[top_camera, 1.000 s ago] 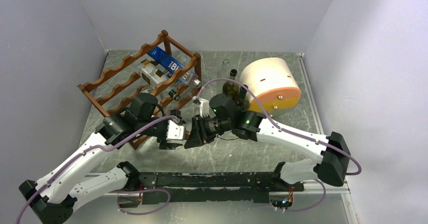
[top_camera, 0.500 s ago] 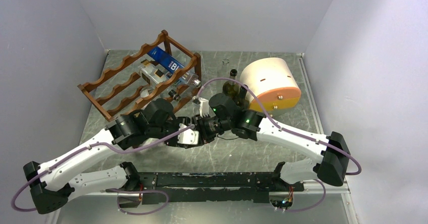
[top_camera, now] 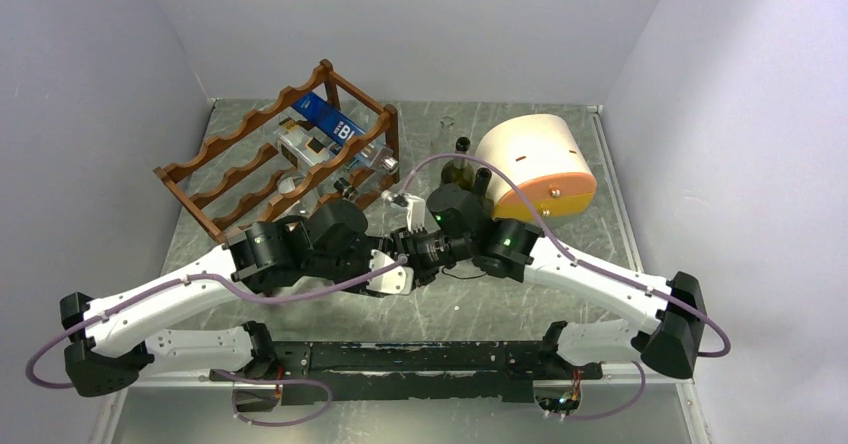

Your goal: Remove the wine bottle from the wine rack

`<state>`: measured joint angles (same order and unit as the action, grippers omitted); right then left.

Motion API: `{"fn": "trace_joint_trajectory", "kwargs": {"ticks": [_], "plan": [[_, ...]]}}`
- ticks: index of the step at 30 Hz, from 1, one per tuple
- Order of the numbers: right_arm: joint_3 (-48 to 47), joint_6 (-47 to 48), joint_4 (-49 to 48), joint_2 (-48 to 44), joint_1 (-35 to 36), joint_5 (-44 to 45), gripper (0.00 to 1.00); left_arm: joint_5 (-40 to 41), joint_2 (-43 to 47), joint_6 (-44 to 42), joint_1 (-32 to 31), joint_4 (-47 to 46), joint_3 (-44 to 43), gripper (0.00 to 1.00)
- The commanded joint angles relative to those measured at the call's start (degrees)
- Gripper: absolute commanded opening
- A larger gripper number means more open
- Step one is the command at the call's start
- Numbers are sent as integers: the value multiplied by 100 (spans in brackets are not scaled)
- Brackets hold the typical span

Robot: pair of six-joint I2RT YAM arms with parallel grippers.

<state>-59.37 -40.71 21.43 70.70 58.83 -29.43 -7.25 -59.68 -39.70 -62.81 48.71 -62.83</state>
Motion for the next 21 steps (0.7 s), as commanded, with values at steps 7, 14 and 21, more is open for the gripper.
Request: {"fn": "trace_joint_trajectory", "kwargs": {"ticks": [7,14,21], "plan": [[-436,441,-361,-420,-83,104,0,390,-465,353,-562,-223,-768,7],[-1334,1342,1656,-145,-78,305,2,550,-708,736,-634,-851,-754,7],[-1930,1516,2725,-216,-77,1097,27,415,-538,1039,-649,-2516,46,7]]}}
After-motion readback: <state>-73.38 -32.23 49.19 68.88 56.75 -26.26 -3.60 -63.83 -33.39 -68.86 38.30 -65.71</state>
